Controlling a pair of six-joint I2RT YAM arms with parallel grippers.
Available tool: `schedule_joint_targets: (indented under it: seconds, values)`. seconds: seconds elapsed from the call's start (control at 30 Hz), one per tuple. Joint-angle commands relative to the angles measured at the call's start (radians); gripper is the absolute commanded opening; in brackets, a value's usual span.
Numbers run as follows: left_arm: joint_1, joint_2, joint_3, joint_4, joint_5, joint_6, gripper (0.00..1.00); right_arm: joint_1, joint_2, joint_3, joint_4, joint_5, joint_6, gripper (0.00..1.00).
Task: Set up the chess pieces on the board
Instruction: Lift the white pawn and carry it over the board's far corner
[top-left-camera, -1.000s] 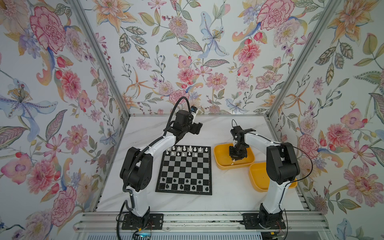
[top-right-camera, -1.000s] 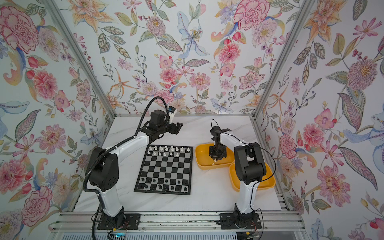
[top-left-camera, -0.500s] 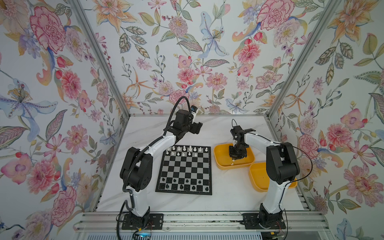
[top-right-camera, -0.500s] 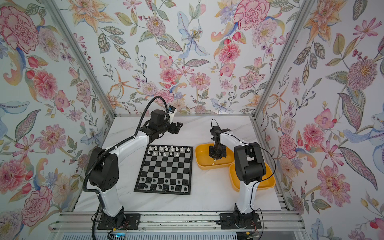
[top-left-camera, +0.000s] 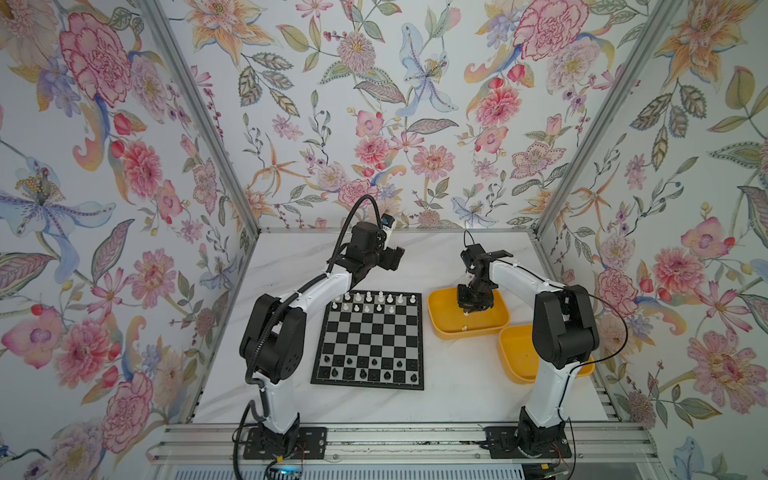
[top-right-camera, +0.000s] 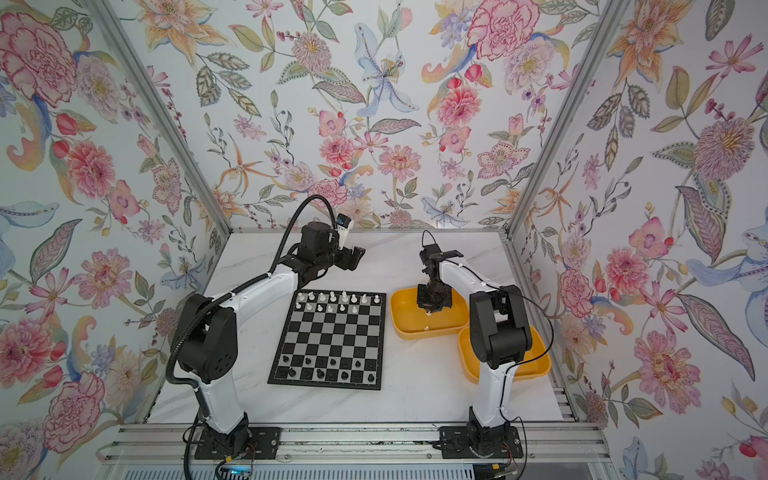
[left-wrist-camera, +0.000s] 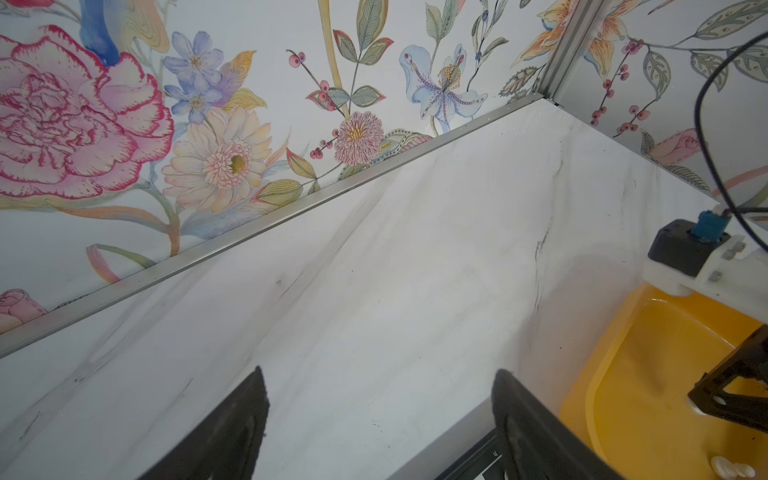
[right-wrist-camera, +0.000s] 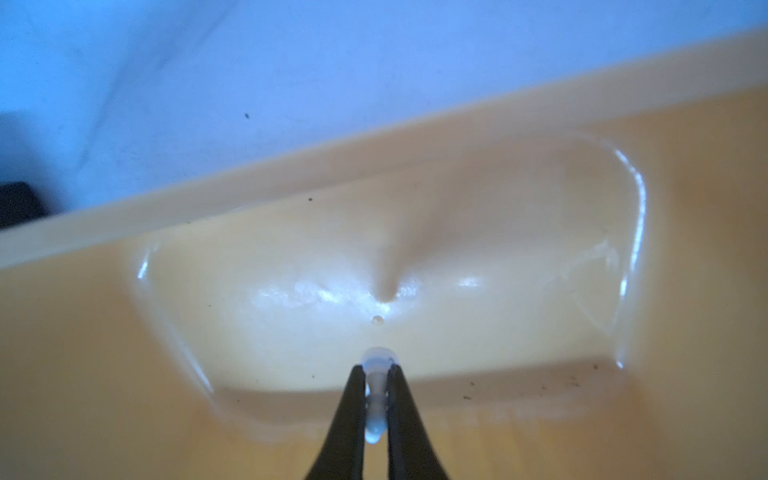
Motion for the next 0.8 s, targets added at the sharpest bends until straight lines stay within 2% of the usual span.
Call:
schedule_joint_targets:
  seconds: [0.0, 0.33, 0.77]
  values:
    - [0.011, -0.060, -0.044, 0.021, -0.016, -0.008, 0.86, 0.020, -0.020, 0.052, -0.057, 0.018, -0.006, 0.12]
    - [0.041, -0.186, -0.210, 0.076, -0.039, -0.030, 0.86, 0.096, 0.013, 0.228, -0.140, 0.031, -0.014, 0.12]
    - [0.101, -0.426, -0.470, 0.119, -0.073, -0.051, 0.86, 0.280, 0.165, 0.448, -0.196, -0.008, 0.002, 0.12]
